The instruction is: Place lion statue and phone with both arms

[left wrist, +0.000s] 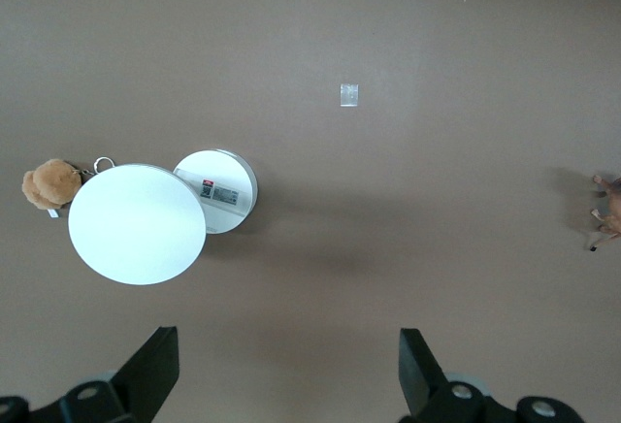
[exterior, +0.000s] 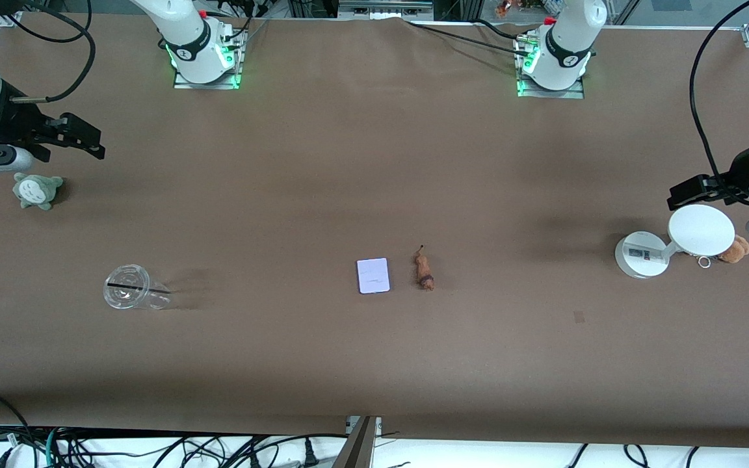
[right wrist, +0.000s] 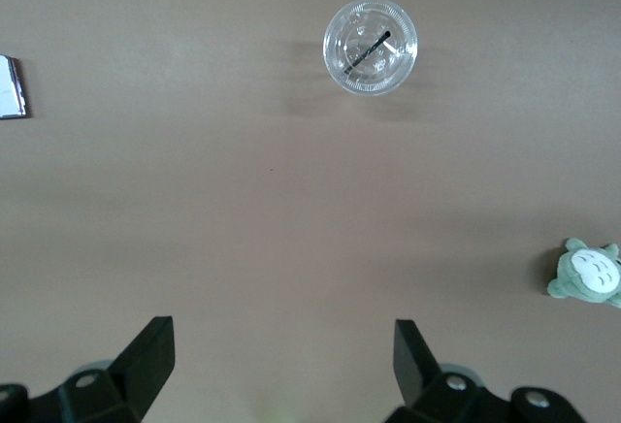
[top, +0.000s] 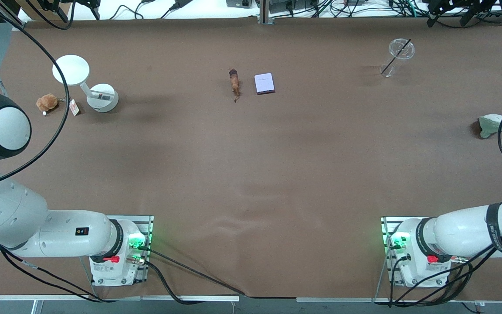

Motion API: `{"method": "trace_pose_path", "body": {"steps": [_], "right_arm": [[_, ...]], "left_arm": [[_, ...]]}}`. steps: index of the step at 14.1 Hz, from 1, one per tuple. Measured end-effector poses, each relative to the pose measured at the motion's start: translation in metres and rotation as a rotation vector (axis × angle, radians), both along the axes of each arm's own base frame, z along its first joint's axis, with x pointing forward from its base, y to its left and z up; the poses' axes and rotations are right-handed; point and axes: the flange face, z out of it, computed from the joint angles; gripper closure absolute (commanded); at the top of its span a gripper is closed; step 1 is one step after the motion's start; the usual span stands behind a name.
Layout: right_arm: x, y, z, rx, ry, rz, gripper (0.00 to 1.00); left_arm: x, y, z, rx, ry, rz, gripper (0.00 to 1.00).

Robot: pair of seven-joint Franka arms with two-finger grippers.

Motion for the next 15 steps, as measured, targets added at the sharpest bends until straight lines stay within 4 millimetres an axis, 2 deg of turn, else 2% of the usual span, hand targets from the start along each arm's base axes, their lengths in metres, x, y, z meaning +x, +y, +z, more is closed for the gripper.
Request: {"method": "trace_pose_path", "body": {"steps": [10,13,15], "right_arm": [[-0.002,0.002,-0.002,-0.001,0.020,0.003,0.00],[-0.002,0.002,-0.003,-0.001,0.022,0.004,0.00],[-0.002,0.004,-0.003,-0.001,0.023,0.008,0.00]], "left_arm": [[0.001,0.000,-0.004,-0.002,0.008,0.000,0.00],[0.003,-0.014,-0.009,-0.054,0.019,0.018,0.00],[0.005,-0.039,-0.019,-0.103,0.039,0.073,0.00]]}}
